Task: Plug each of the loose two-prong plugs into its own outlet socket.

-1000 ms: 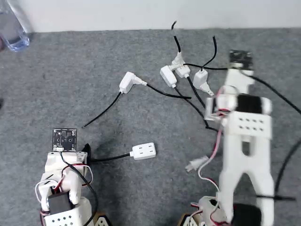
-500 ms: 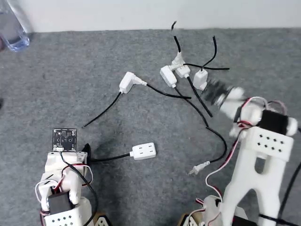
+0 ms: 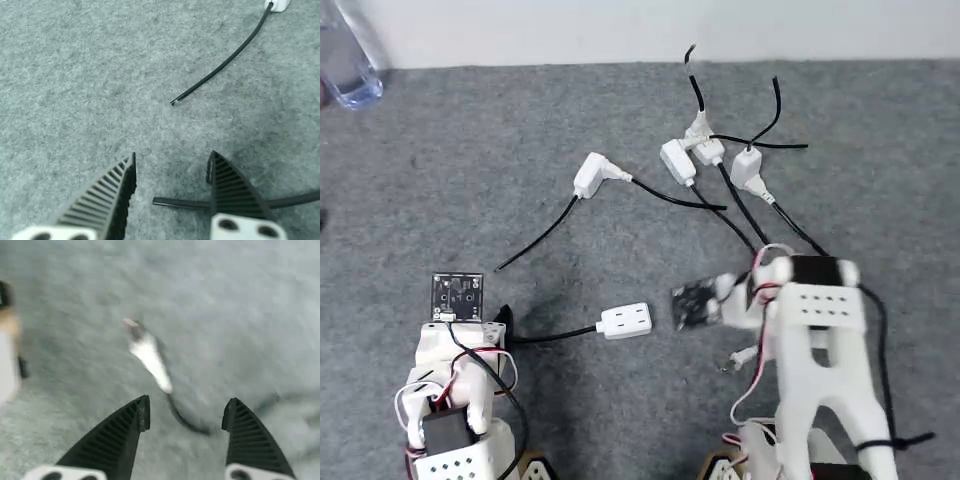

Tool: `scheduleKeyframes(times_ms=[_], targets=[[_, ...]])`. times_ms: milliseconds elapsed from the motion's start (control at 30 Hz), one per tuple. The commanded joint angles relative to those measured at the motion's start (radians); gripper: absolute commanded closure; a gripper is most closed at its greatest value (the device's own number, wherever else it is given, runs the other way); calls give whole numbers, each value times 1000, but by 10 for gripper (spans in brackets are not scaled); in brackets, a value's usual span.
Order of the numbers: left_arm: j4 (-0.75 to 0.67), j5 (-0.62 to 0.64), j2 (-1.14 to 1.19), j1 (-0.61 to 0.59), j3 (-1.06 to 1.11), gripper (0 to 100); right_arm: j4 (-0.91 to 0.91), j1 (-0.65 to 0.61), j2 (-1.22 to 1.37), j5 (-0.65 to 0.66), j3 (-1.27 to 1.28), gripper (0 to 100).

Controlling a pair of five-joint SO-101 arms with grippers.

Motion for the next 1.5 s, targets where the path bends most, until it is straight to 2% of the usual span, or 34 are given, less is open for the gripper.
scheduleKeyframes(times_ms=[0,167,833,900,1067,1267,1467], targets=[[-14,-6,-12,-3,-5,784,54,-61,-15,61,31,768],[-14,-6,-12,-2,-5,784,13,-59,-13,129,100,768],[-14,-6,-12,-2,-5,783,-162,-61,-13,124,218,769],[-14,-6,-12,-2,-5,783,-171,-59,-13,124,222,800],[-14,-6,-12,-2,-5,783,-174,-59,-13,132,221,969],[-14,-6,-12,-2,-5,783,-179,-59,-13,132,221,973],[-11,-6,-12,-3,-5,783,-274,-58,-12,124,247,987]])
